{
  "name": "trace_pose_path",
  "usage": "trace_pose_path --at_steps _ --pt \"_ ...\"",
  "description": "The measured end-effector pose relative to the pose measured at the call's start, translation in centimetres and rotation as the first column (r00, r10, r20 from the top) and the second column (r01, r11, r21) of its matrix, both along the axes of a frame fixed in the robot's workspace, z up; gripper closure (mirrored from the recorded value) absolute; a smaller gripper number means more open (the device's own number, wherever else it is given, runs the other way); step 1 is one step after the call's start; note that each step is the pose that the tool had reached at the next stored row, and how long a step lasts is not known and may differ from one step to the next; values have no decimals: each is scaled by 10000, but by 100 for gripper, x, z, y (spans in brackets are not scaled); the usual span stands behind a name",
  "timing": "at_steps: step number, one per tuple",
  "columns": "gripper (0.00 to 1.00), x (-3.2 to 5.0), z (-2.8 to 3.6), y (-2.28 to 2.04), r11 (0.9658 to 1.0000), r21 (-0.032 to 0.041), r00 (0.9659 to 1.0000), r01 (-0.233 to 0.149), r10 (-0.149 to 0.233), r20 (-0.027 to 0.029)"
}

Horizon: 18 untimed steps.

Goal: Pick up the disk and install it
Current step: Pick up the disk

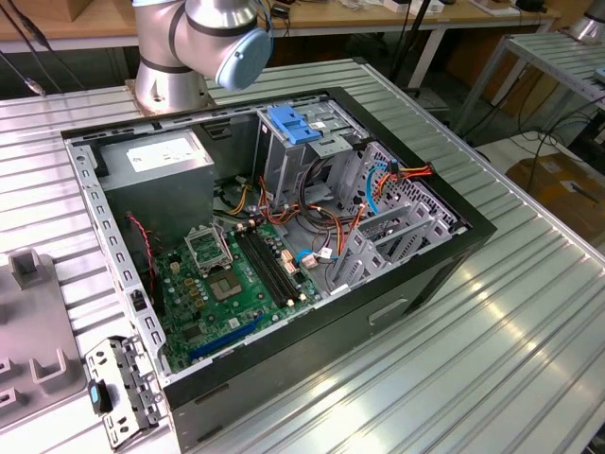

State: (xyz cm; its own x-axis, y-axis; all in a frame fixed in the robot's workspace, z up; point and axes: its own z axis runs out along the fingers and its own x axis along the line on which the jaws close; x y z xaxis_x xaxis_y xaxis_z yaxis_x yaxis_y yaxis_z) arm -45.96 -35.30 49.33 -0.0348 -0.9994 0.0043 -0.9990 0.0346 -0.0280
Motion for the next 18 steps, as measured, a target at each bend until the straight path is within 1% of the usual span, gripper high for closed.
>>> trace_pose_path --at_steps 2,5,6,10,12,14,18 --pt "63 33 0 0 10000 0 10000 0 0 1" --pt "63 62 0 0 10000 0 10000 0 0 1" --pt "63 108 0 0 10000 0 10000 1 -1 0" --pt "63 110 4 0 10000 2 10000 1 -1 0" --pt "63 111 29 1 10000 6 10000 1 -1 -2" --pt "63 110 69 0 10000 11 10000 0 0 -1" --pt "63 112 72 0 10000 16 10000 0 0 1"
